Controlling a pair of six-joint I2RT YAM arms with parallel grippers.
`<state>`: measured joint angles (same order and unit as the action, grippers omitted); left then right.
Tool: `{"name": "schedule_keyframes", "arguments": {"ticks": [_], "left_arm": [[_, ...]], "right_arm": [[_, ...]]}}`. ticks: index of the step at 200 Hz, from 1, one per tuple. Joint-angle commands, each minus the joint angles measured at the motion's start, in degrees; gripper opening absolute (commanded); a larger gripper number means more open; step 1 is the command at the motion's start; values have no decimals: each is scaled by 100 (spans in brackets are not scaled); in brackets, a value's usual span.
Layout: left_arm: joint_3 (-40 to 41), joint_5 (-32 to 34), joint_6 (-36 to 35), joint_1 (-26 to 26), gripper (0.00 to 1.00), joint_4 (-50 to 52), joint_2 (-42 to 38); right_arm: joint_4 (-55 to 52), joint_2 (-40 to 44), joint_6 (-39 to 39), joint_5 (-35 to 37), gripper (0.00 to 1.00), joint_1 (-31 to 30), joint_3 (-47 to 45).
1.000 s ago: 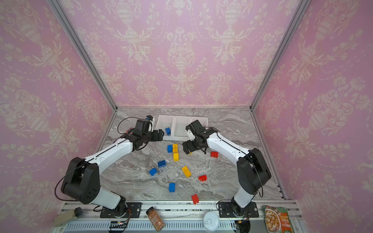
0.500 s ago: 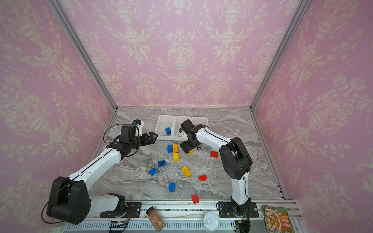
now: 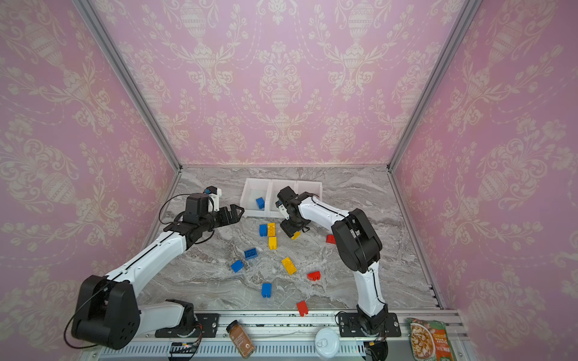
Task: Sort the legos into containers by color
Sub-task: Pick up the lego from the center of the table.
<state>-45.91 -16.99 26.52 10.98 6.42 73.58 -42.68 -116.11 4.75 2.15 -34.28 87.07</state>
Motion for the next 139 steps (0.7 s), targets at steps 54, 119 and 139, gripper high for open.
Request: {"name": "schedule_keyframes", "arguments": {"ticks": [54,119,139], "left_arm": [[-23,-262,89,-78,99,-25,94],[-41,-259,99,-88,99,-10,126],[-41,-269,107,-83,99,-13,140]], "right_arm": [[51,-42,-32,189,61,-109,-129],[-29,-102,-75,230,59,-140,-160],[-133,-174,-86,245,60,-140,-111]]}}
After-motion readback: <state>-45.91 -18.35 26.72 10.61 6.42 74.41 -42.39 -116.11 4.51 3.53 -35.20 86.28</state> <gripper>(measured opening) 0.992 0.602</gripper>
